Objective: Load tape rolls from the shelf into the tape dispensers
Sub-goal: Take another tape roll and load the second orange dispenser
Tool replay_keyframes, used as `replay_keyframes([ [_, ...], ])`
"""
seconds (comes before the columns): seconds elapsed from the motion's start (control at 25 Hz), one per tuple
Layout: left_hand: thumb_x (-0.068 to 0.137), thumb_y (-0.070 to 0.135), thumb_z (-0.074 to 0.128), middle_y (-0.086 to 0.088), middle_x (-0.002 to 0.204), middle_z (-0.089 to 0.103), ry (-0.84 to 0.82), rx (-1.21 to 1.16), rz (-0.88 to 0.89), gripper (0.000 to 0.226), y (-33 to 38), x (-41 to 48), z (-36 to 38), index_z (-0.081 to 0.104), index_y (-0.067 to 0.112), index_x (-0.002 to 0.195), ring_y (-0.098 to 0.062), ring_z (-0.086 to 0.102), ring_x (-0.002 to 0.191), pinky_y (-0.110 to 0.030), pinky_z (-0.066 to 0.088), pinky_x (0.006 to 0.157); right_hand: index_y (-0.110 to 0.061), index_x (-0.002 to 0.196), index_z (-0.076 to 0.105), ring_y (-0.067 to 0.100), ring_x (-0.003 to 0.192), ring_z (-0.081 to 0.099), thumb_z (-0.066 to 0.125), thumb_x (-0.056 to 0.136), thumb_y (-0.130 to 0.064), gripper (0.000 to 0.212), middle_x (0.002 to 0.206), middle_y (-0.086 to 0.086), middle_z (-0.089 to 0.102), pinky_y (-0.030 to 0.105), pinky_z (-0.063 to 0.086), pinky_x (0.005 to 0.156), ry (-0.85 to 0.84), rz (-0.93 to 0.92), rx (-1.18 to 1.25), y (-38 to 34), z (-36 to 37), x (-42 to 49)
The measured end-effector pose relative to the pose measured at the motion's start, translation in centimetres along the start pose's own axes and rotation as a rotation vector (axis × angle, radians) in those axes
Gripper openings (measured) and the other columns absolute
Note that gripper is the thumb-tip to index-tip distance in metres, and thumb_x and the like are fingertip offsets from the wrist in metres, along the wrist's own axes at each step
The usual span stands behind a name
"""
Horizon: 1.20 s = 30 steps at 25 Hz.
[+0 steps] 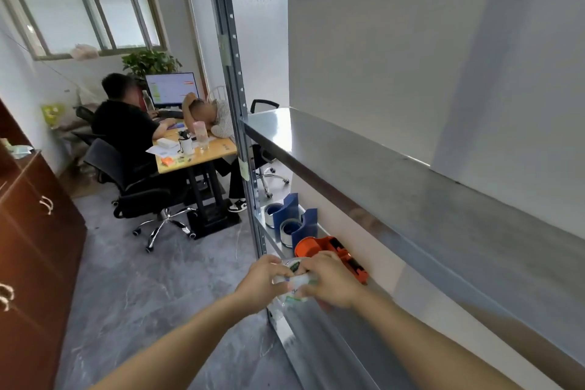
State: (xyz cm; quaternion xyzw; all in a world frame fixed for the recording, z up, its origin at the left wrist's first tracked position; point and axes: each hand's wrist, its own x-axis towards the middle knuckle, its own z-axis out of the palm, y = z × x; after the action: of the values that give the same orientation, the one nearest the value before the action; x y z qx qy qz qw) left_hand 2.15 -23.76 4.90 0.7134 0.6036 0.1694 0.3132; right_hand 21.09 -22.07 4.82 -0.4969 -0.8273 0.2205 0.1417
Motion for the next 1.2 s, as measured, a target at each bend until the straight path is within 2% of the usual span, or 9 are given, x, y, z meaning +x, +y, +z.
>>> replay_keyframes([
  [0.08,0.081,0.022,0.074,0.004,0.128,0.041,0.002,-0.079,0.015,0.032,-0.8,2.0,-1.3,0.066,0.03,0.111,-0.013,0.047,0.118,-0.013,0.042,0.089,-0.032,0.082,0.064,0.016,0.091,0.058,0.075,0.068,-0.043,0.022,0.088,-0.008,0.066,0.042,0.05,0.085,0.039,0.049,0.136,0.7,0.4,1.9],
  [0.16,0.077,0.018,0.076,0.004,0.122,0.049,-0.002,-0.143,-0.022,0.05,-1.7,4.1,-2.5,0.058,0.032,0.121,-0.011,0.056,0.104,-0.011,0.047,0.077,-0.036,0.077,0.057,0.015,0.084,0.062,0.075,0.068,-0.039,0.019,0.087,-0.008,0.066,0.043,0.056,0.079,0.073,0.117,0.323,1.0,0.6,3.4],
  [0.32,0.078,0.012,0.06,-0.003,0.09,0.071,0.01,0.001,-0.023,0.014,-2.3,9.6,-4.9,0.068,0.012,0.089,-0.023,0.067,0.088,-0.035,0.056,0.075,-0.025,0.08,0.053,0.011,0.087,0.064,0.071,0.078,-0.033,0.021,0.092,-0.008,0.068,0.035,0.054,0.077,0.216,0.277,0.466,0.9,1.3,6.1],
  [0.44,0.085,0.013,0.05,-0.002,0.088,0.069,-0.092,0.139,0.245,0.018,-2.2,13.5,-6.8,0.067,0.01,0.089,-0.026,0.064,0.086,-0.037,0.05,0.074,-0.026,0.1,0.053,0.012,0.092,0.066,0.07,0.081,-0.027,0.025,0.099,-0.004,0.068,0.039,0.058,0.081,0.329,0.372,0.615,0.3,2.1,8.2],
  [0.56,0.088,0.016,0.052,0.013,0.082,0.059,-0.185,0.212,0.528,0.013,-2.9,17.0,-8.0,0.062,0.022,0.094,-0.013,0.057,0.08,-0.03,0.042,0.067,-0.029,0.126,0.05,0.01,0.099,0.067,0.066,0.084,-0.007,0.05,0.113,-0.004,0.068,0.03,0.057,0.086,0.332,0.442,0.816,-1.2,3.1,10.5],
  [0.72,0.086,0.027,0.059,0.006,0.08,0.062,-0.263,0.171,0.706,0.011,-2.5,20.1,-9.0,0.049,0.028,0.092,-0.014,0.059,0.076,-0.033,0.049,0.068,-0.003,0.112,0.062,0.01,0.077,0.067,0.063,0.087,0.001,0.026,0.104,0.014,0.069,0.018,0.055,0.064,0.551,0.596,0.934,-3.7,4.0,12.4],
  [0.92,0.083,0.02,0.064,0.01,0.081,0.064,-0.276,-0.004,0.68,0.014,-1.5,21.9,-7.8,0.058,0.027,0.094,0.0,0.058,0.072,-0.024,0.051,0.071,-0.014,0.105,0.061,0.018,0.088,0.064,0.074,0.076,-0.003,0.034,0.108,0.01,0.065,0.022,0.055,0.065,0.702,0.82,0.943,-3.6,5.5,12.5],
  [1.08,0.086,0.023,0.063,0.006,0.088,0.071,-0.431,-0.121,0.694,0.009,-0.7,22.2,-6.8,0.063,0.025,0.095,-0.004,0.066,0.078,-0.02,0.052,0.072,-0.01,0.105,0.065,0.018,0.083,0.071,0.059,0.093,-0.018,0.016,0.099,0.012,0.072,0.025,0.056,0.069,0.876,0.86,1.059,-3.1,5.3,12.0],
  [1.2,0.092,0.018,0.054,0.0,0.095,0.073,-0.391,-0.323,0.524,0.013,-0.9,22.9,-6.3,0.065,0.016,0.099,-0.01,0.068,0.087,-0.018,0.05,0.079,-0.009,0.097,0.065,0.023,0.08,0.07,0.059,0.093,-0.02,0.013,0.096,0.015,0.071,0.034,0.058,0.071,1.057,0.954,1.011,-1.4,5.3,12.5],
])
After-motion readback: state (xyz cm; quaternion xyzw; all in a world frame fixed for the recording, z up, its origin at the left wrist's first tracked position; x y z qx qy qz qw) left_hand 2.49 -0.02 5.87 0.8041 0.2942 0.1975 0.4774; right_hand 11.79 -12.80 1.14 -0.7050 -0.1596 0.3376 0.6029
